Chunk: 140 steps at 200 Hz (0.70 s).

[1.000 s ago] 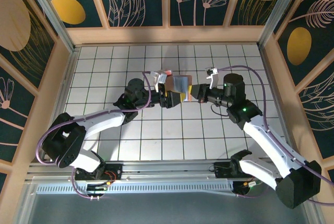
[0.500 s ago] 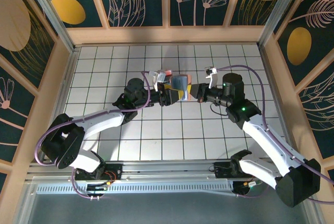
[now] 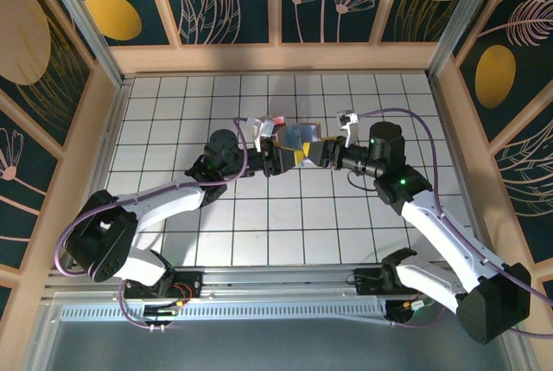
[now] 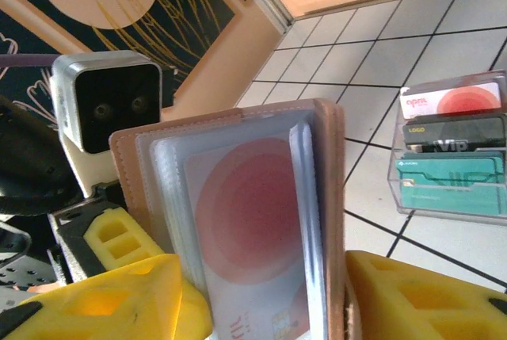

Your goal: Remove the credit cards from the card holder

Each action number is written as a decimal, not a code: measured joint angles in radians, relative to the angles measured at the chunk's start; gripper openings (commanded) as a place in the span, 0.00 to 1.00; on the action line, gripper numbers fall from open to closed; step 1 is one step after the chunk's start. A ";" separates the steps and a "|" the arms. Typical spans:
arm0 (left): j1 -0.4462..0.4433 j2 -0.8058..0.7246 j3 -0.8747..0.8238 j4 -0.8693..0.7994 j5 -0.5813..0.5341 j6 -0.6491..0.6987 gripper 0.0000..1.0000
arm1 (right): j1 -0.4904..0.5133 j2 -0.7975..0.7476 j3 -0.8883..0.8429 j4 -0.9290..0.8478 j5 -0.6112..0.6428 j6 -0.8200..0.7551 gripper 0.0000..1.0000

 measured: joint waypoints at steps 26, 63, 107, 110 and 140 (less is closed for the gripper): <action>0.000 -0.010 0.000 0.000 0.012 0.000 0.55 | 0.000 0.000 0.000 0.014 -0.018 0.000 0.55; 0.000 -0.029 0.000 0.007 0.034 0.000 0.57 | 0.000 0.001 0.000 0.018 -0.021 -0.001 0.53; 0.000 -0.035 0.000 0.007 0.047 0.011 0.59 | 0.001 0.003 0.000 0.021 -0.025 -0.004 0.64; 0.000 -0.035 0.000 0.007 0.047 0.011 0.59 | 0.001 0.003 0.000 0.022 -0.025 -0.005 0.64; 0.000 -0.037 0.000 0.010 0.047 0.011 0.59 | 0.001 0.003 0.000 0.038 -0.032 -0.004 0.67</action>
